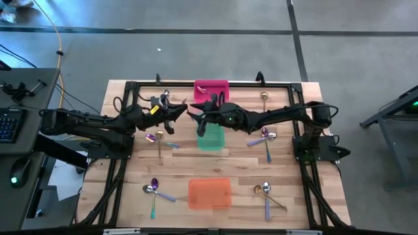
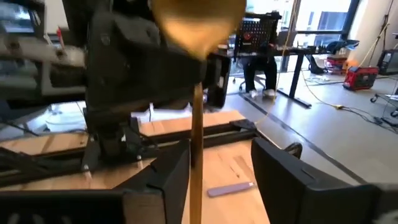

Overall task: Sort silverware by color (type)
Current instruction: Put the gold spoon into the blue bin

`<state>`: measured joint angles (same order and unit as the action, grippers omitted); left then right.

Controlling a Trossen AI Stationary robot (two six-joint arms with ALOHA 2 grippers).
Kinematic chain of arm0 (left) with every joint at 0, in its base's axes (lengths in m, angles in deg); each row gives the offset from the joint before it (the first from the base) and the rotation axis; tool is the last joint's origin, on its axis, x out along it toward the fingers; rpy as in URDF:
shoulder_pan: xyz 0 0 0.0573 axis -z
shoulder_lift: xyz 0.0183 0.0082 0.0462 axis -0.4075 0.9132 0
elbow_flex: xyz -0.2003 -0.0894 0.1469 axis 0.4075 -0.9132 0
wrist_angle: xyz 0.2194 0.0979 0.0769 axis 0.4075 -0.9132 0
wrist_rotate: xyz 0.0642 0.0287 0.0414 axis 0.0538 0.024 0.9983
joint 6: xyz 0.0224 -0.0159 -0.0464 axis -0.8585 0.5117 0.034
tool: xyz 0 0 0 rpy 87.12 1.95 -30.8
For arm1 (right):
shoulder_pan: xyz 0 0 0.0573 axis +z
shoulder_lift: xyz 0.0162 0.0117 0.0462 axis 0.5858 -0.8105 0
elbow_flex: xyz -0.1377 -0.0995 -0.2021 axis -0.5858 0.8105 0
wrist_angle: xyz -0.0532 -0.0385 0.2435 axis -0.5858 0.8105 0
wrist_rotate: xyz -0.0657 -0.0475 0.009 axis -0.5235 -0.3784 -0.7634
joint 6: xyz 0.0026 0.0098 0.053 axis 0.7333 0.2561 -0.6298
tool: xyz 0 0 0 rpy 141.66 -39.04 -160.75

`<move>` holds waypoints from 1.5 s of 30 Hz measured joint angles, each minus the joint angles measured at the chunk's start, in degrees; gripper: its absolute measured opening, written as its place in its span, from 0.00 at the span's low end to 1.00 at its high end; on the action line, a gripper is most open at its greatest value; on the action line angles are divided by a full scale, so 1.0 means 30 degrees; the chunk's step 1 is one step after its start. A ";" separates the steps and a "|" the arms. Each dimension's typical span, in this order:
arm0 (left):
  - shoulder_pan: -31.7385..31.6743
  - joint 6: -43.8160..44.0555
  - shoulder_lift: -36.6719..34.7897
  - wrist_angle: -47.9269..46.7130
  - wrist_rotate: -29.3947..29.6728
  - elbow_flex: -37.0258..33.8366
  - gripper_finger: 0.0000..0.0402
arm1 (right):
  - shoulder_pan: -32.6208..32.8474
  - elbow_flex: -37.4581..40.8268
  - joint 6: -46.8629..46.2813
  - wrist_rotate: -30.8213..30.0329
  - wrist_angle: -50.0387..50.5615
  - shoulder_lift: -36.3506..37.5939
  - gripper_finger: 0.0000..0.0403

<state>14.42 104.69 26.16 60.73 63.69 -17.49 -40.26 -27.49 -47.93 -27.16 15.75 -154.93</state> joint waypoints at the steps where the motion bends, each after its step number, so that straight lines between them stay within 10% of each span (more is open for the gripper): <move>1: 0.0000 0.0007 0.0000 0.0042 0.0000 0.0000 0.00 | -0.0013 -0.0140 0.0112 0.0185 0.0054 -0.0080 0.35; 13: 0.0021 -0.0022 0.0000 0.0049 0.0093 0.0000 0.00 | -0.0050 -0.1552 0.0918 0.2089 0.0669 -0.0959 0.02; 45: 0.0000 -0.3506 -0.0634 -0.3177 -0.0248 0.0022 0.26 | -0.0167 -0.1554 -0.3360 0.1621 0.8149 0.1988 0.00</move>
<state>14.42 94.17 24.26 51.20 62.94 -17.43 -40.76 -32.16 -58.01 -22.30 40.20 -148.96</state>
